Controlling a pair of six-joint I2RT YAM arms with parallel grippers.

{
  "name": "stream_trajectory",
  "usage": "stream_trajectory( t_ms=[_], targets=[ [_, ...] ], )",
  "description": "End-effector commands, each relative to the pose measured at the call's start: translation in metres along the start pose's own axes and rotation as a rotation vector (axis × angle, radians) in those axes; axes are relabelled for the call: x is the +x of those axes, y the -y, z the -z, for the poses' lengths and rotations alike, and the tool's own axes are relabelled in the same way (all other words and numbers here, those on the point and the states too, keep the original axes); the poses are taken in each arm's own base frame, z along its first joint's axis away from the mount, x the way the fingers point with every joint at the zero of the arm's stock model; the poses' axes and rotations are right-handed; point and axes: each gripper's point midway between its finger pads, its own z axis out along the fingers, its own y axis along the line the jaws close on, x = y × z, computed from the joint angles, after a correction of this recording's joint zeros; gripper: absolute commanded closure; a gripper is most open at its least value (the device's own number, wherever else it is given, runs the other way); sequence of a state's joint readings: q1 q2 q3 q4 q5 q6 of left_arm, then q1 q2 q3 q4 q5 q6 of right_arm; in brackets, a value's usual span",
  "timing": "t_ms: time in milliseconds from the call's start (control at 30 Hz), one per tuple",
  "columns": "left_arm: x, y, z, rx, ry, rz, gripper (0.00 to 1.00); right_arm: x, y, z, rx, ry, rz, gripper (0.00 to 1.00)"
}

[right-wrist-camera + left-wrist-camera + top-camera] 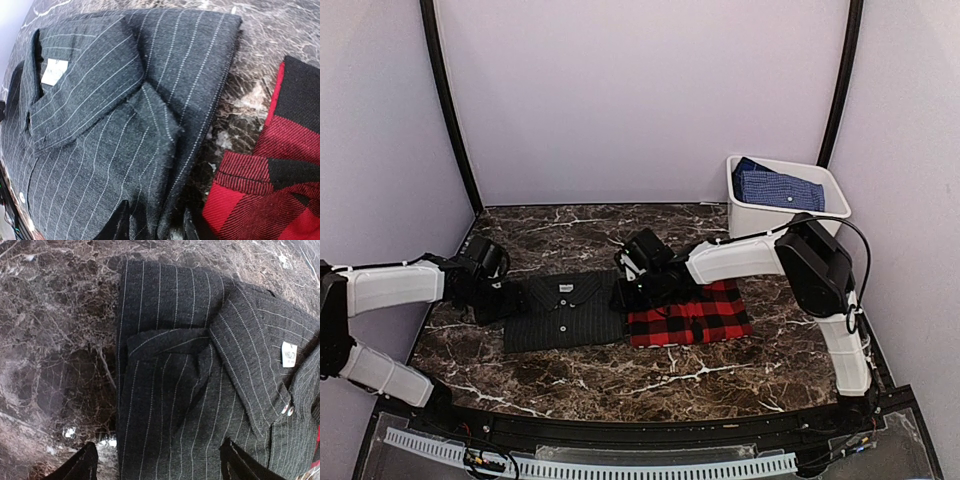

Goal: Fold and stack the long sleeve shirts
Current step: Move the square-folded shirt to the center of the board, then pick up the square-folded shirt from the center of the board.

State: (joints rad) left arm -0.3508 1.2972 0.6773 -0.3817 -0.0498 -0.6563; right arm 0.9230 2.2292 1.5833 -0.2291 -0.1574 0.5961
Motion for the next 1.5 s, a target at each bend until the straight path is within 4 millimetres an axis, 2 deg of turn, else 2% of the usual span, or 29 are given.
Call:
stream_trajectory(
  t_ms=[0,133,267,400,533,600,733,833,933,1233,1400,1467],
  targets=[
    [0.008,-0.008,-0.012,0.001,-0.018,0.044,0.17,-0.001,-0.005,0.007,0.000,0.004,0.011,0.63],
    [0.015,-0.012,-0.023,0.010,-0.035,0.066,0.18,0.000,-0.005,0.004,0.012,0.001,0.013,0.60],
    [0.022,-0.007,-0.030,0.044,-0.065,0.079,0.20,0.002,-0.004,0.000,0.038,-0.004,0.018,0.58],
    [0.025,-0.007,-0.036,0.049,-0.077,0.084,0.27,0.005,-0.012,-0.007,0.061,-0.010,0.040,0.58],
    [0.029,-0.004,-0.040,0.066,-0.093,0.085,0.44,0.011,-0.016,-0.016,0.070,-0.026,0.047,0.59],
    [0.030,-0.003,-0.040,0.075,-0.098,0.085,0.57,0.013,-0.020,-0.019,0.067,-0.032,0.046,0.61],
    [0.028,0.000,-0.037,0.090,-0.095,0.082,0.86,0.011,-0.025,-0.021,0.061,-0.034,0.049,0.79],
    [0.022,0.006,-0.031,0.112,-0.081,0.071,0.98,0.003,-0.031,-0.017,0.060,-0.021,0.060,0.91],
    [0.016,0.014,-0.021,0.147,-0.068,0.053,1.00,-0.009,-0.042,-0.009,0.050,0.002,0.077,1.00],
    [-0.009,0.050,0.024,0.291,-0.024,0.012,1.00,-0.051,-0.073,0.038,0.031,0.104,0.125,1.00],
    [-0.023,0.075,0.053,0.390,0.001,-0.002,1.00,-0.063,-0.082,0.068,0.032,0.142,0.148,1.00],
    [-0.025,0.087,0.062,0.423,0.002,-0.013,1.00,-0.071,-0.080,0.084,0.060,0.176,0.152,1.00]
  ],
)
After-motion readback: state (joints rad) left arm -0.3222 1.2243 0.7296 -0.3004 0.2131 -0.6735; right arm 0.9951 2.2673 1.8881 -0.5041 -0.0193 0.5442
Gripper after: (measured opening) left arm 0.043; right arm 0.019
